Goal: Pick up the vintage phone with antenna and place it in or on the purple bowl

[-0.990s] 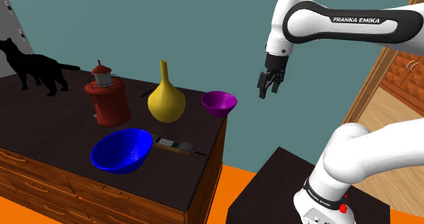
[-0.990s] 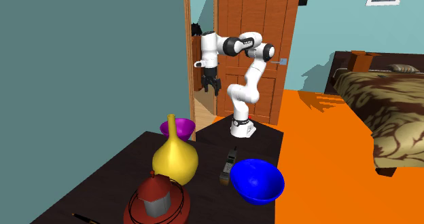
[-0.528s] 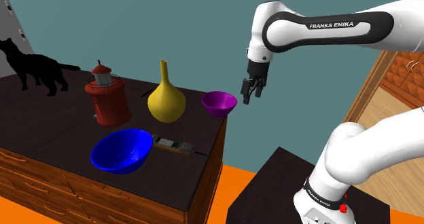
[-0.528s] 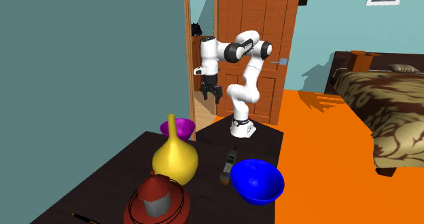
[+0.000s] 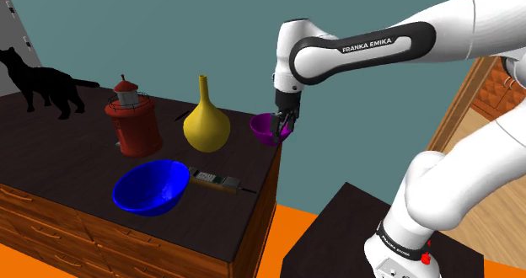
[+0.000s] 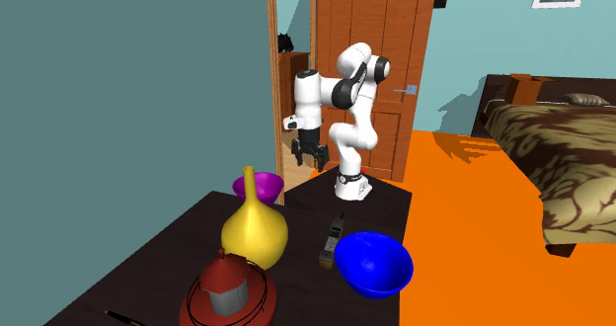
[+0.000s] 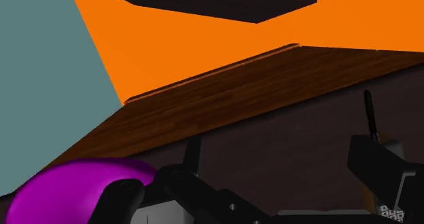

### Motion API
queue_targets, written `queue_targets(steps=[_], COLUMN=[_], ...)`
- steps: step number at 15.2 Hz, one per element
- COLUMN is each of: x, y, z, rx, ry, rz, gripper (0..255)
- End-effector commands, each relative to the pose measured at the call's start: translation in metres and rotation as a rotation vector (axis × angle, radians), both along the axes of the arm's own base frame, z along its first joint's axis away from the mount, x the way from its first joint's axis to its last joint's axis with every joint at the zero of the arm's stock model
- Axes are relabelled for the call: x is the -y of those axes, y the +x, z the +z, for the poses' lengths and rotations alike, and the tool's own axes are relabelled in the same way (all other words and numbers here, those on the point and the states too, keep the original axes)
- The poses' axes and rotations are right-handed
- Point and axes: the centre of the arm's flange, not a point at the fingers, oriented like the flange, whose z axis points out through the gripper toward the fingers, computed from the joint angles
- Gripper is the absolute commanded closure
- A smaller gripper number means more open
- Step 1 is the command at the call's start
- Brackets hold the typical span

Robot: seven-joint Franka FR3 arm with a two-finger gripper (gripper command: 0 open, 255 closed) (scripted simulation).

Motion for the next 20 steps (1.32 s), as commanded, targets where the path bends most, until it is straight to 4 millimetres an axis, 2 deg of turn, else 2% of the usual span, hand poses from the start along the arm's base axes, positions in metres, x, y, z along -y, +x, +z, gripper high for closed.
queue_targets(steps=[1, 9, 17, 20], x=[-0.021, -0.108, -0.201, -0.205], y=[0.013, 0.058, 0.090, 0.090], z=[-0.011, -0.054, -0.098, -0.110], rx=[0.001, 0.003, 0.006, 0.006], ry=[-0.001, -0.009, -0.017, -0.017], rz=[0.037, 0.183, 0.329, 0.336], gripper=[0, 0, 0, 0])
